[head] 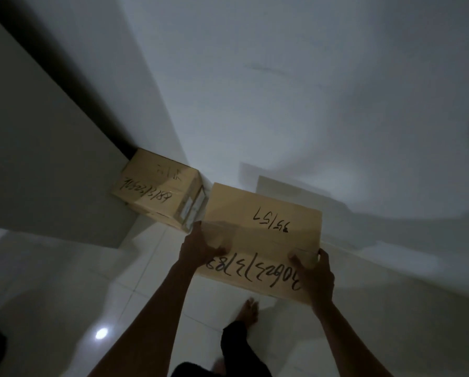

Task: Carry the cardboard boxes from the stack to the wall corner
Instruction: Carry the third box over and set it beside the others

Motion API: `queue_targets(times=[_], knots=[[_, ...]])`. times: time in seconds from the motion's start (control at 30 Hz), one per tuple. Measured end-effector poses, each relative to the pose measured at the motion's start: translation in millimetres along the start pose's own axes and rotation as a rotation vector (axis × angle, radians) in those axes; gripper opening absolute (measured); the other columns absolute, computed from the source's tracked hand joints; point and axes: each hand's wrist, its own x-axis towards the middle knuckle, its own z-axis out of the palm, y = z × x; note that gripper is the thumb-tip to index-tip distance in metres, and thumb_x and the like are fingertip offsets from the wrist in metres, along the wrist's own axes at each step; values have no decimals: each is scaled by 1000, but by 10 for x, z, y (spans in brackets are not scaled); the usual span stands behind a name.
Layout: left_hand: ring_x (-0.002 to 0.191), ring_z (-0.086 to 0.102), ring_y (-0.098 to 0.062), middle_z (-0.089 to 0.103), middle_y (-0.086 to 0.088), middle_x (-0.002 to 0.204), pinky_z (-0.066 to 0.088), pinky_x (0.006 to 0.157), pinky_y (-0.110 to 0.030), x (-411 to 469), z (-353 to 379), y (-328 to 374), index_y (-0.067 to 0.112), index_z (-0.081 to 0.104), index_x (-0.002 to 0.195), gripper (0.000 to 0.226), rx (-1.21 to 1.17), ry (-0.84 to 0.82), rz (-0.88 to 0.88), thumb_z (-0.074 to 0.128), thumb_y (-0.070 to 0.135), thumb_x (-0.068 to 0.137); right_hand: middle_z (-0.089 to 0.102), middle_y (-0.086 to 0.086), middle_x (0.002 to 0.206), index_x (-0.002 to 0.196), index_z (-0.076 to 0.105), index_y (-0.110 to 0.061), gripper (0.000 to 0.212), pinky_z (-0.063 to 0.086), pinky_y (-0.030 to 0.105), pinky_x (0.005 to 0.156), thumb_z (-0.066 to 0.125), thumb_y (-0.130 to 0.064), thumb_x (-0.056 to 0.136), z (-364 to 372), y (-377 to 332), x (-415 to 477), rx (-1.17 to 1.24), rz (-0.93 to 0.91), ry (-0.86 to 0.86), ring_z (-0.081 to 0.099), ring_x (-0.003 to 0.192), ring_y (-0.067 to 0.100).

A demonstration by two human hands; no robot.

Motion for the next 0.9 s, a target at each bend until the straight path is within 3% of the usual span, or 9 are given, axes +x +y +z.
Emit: queue_targets(times=[0.17, 0.4, 0.5, 0.57, 0.73, 0.9], knots=[[117, 61, -30, 55, -13, 134, 49, 88, -28, 736, 60, -519, 3, 22, 140, 107, -49, -33, -15, 91, 23, 61, 63, 18, 127, 140, 42, -17, 78, 53, 48, 88, 75, -49, 78, 781, 154, 451, -20, 53, -23, 62, 109, 41], [115, 63, -26, 61, -9, 128, 56, 92, -36, 2035, 431, -1374, 6, 32, 140, 104, 8, -37, 24, 92, 30, 59, 63, 17, 127, 139, 44, -17, 83, 50, 48, 90, 77, -53, 72, 2095, 647, 1338, -8, 134, 39, 60, 113, 42], [111, 63, -17, 64, -8, 122, 55, 88, -29, 2553, 652, -1800, 6, 47, 132, 85, 55, -7, 114, 90, 26, 62, 62, 19, 128, 141, 43, -16, 84, 50, 50, 90, 78, -51, 72, 2662, 894, 1697, 18, 136, 46, 59, 113, 42], [111, 64, -19, 66, -7, 120, 56, 90, -32, 2899, 787, -2070, 8, 53, 128, 75, 74, -12, 130, 89, 24, 64, 62, 20, 129, 142, 43, -15, 79, 51, 49, 88, 79, -43, 77, 2997, 1038, 1935, 25, 138, 51, 59, 113, 42], [123, 56, -31, 56, -9, 134, 53, 96, -48, 3544, 1081, -2503, 11, 32, 144, 106, 116, -20, 56, 84, 50, 60, 66, 15, 120, 138, 46, -19, 71, 52, 37, 74, 78, -38, 78, 3553, 1328, 2433, 66, 145, 72, 62, 93, 29], [140, 38, -30, 38, -16, 150, 34, 114, -38, 3661, 1260, -2659, 7, 23, 150, 85, 398, 131, 181, 72, 29, 84, 66, 16, 119, 139, 43, -19, 69, 50, 36, 74, 76, -34, 81, 3832, 1449, 2635, 64, 123, 83, 58, 88, 24]])
